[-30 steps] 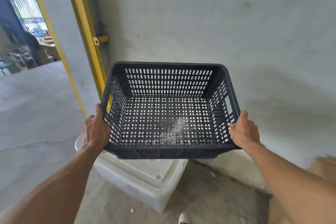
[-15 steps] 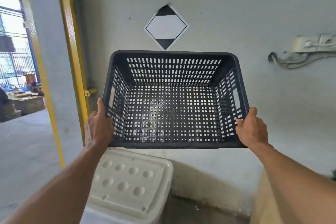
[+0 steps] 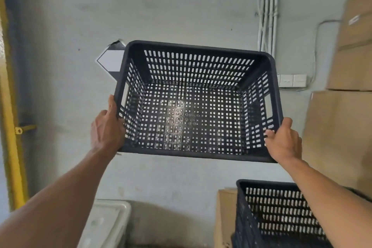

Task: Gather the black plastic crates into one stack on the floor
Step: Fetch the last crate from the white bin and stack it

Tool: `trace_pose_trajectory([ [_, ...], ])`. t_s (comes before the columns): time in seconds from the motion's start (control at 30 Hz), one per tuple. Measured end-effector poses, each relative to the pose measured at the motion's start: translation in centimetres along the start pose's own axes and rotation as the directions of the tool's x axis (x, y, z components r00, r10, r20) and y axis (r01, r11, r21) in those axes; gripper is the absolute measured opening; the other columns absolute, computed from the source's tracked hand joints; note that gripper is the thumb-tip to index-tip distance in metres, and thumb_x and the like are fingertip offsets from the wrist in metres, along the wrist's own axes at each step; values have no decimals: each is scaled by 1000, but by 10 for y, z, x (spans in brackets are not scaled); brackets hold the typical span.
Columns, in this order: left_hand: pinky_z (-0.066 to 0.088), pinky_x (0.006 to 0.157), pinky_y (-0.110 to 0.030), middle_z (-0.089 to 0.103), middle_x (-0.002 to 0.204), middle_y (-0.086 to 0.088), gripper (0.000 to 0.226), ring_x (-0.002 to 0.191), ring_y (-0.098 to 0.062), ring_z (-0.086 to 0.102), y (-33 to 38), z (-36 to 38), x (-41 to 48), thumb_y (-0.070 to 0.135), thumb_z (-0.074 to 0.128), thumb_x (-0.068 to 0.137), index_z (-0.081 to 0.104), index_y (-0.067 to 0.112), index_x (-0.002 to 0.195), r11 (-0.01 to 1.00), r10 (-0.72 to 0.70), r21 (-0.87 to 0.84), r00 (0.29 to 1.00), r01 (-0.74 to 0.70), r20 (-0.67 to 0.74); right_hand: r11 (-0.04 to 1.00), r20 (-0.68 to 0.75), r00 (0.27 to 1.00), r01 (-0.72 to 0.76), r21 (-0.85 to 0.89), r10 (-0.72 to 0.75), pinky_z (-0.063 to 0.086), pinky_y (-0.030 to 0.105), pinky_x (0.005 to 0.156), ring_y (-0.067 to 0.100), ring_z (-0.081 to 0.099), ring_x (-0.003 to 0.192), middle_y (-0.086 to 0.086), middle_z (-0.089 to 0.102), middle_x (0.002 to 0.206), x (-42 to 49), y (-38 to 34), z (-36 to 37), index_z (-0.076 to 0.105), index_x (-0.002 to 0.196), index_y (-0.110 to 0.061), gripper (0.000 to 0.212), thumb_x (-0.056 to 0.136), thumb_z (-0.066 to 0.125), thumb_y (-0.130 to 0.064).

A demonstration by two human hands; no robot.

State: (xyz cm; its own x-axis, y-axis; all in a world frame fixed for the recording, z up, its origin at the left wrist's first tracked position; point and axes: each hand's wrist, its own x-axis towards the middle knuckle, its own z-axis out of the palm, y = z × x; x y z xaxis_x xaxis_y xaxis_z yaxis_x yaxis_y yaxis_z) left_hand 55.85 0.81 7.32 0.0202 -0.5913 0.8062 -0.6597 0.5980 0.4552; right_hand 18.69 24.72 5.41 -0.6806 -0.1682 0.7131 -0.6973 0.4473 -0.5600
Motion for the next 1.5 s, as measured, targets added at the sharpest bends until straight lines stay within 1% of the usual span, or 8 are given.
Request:
trace_pose_trajectory([
  [0.2, 49, 64, -47, 60, 91, -19, 76, 75, -37, 57, 112, 2, -64, 12, 60, 88, 19, 23, 152, 1000, -1, 24, 1000, 1, 25, 999, -34, 999, -13, -39, 11, 37, 38, 56, 30, 43, 64, 11, 48, 70, 30, 91, -92, 36, 107, -5, 33, 89, 61, -18],
  [0.37, 44, 57, -42, 61, 89, -17, 75, 67, -31, 51, 180, 0, -114, 14, 61, 89, 21, 22, 152, 999, 5, 32, 997, -7, 78, 995, -14, 999, -41, -96, 40, 32, 28, 42, 21, 44, 47, 3, 46, 58, 36, 159, -152, 37, 110, -6, 34, 89, 62, -16],
  [0.57, 46, 61, -43, 62, 91, -16, 74, 71, -32, 52, 231, -15, -156, 16, 60, 89, 22, 23, 152, 999, 47, 0, 989, -47, 142, 979, -6, 988, -152, -135, 152, 43, 34, 40, 22, 50, 47, 6, 51, 60, 15, 209, -220, 41, 109, -7, 32, 88, 63, -16],
  [0.7, 44, 59, -42, 62, 87, -14, 71, 69, -32, 50, 251, -33, -179, 17, 61, 88, 25, 24, 149, 997, 75, -25, 987, -72, 140, 976, -28, 988, -156, -151, 154, 30, 27, 42, 15, 40, 48, 2, 44, 59, 2, 224, -264, 42, 110, -3, 35, 85, 67, -11],
  [0.83, 39, 56, -39, 62, 80, -11, 67, 63, -29, 46, 257, -52, -200, 16, 63, 85, 32, 23, 144, 998, 58, -19, 987, -56, 148, 967, -18, 988, -154, -201, 154, 34, 34, 53, 24, 42, 56, 2, 39, 61, -9, 229, -300, 43, 112, -2, 37, 85, 67, -11],
  [1.17, 48, 53, -40, 64, 77, -13, 54, 59, -34, 54, 301, -81, -221, 7, 60, 81, 41, 21, 131, 997, 52, 43, 979, -61, 198, 964, 51, 991, -111, -241, 127, 43, 40, 71, 39, 55, 90, 21, 59, 95, 2, 242, -354, 48, 111, -1, 32, 85, 66, -11],
  [1.33, 41, 54, -38, 56, 71, -13, 41, 61, -35, 51, 334, -69, -217, 3, 60, 80, 49, 16, 117, 987, 29, 145, 972, -64, 235, 966, 109, 985, -104, -236, 133, 48, 39, 73, 36, 56, 85, 18, 60, 91, 37, 263, -355, 54, 106, 1, 29, 82, 68, -7],
  [1.5, 54, 63, -42, 60, 76, -14, 31, 71, -39, 59, 367, -50, -210, 4, 65, 76, 60, 14, 104, 985, -7, 169, 956, -45, 295, 969, 205, 969, -88, -233, 137, 49, 37, 64, 33, 56, 74, 12, 55, 77, 77, 286, -355, 58, 96, -2, 23, 77, 71, -5],
])
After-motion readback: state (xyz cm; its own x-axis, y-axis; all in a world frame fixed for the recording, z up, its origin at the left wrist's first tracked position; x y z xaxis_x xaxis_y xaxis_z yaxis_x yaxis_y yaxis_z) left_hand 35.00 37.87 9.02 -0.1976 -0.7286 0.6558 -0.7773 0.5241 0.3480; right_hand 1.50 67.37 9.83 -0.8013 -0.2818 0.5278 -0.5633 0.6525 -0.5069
